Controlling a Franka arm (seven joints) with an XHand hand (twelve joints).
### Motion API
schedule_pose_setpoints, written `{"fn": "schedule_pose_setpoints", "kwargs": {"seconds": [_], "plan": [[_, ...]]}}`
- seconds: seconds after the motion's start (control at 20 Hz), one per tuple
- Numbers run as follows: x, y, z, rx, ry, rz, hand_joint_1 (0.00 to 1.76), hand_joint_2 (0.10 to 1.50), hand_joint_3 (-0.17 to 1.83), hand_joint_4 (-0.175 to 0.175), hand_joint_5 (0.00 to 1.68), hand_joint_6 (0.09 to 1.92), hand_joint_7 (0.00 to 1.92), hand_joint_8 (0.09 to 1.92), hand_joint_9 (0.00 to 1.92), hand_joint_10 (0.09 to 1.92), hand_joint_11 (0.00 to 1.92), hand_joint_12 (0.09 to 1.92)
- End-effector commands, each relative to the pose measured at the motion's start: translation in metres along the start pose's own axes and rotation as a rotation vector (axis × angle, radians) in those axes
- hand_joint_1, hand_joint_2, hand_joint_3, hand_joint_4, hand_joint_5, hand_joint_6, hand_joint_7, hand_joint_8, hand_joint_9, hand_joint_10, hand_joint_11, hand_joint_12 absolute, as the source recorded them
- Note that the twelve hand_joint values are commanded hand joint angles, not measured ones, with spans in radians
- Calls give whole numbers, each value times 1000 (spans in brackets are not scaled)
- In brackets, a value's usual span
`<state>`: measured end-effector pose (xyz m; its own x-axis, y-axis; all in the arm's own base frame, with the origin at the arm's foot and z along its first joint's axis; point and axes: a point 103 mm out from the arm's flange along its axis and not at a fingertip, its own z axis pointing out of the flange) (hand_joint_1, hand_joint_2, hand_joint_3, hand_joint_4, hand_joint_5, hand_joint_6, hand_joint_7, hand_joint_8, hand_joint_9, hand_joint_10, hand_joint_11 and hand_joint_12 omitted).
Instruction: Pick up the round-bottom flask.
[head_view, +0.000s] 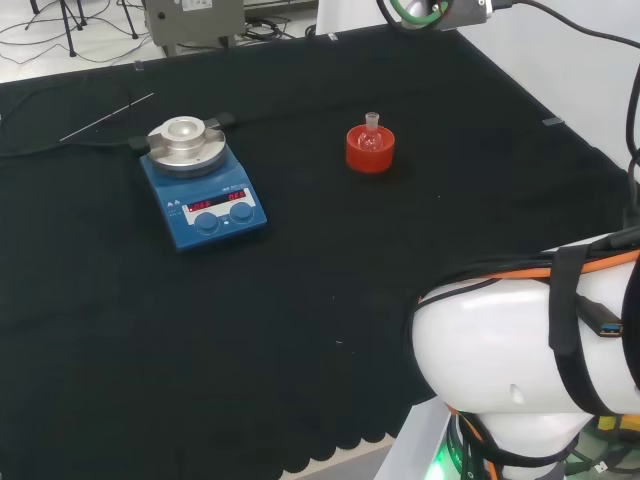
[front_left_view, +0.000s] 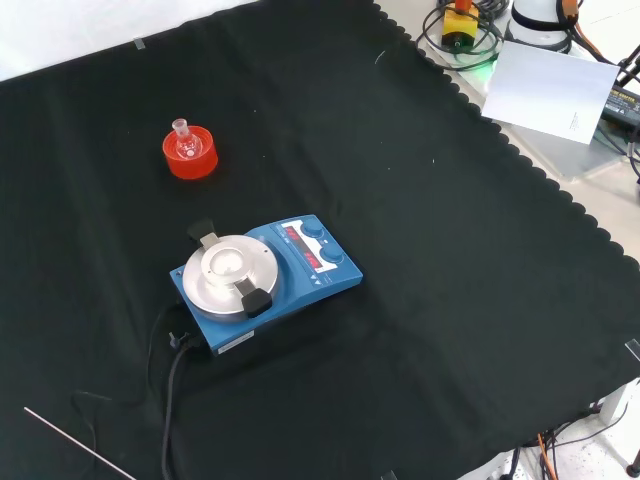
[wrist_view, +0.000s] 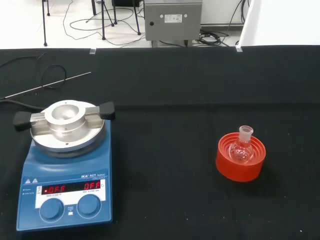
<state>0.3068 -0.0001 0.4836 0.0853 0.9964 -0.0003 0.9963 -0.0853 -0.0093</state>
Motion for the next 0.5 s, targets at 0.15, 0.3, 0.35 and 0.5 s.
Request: {"fn": "schedule_pose_setpoints", "kwargs": {"seconds": [0.15,0.3,0.35,0.5], "plan": [[33,-66,-84,-35,-49,-65,71,1300,321,-44,290,165,59,523,150,666,0,1020],[32,-66,-83,-25,-50,-65,41,1346,254,-43,303,93,59,508,141,664,0,1004],[32,-66,-83,-28,-49,-65,39,1344,241,-43,301,87,59,506,139,663,0,1002],[34,-67,-83,-28,-53,-66,60,1314,210,-45,297,87,58,506,136,666,0,989]]}}
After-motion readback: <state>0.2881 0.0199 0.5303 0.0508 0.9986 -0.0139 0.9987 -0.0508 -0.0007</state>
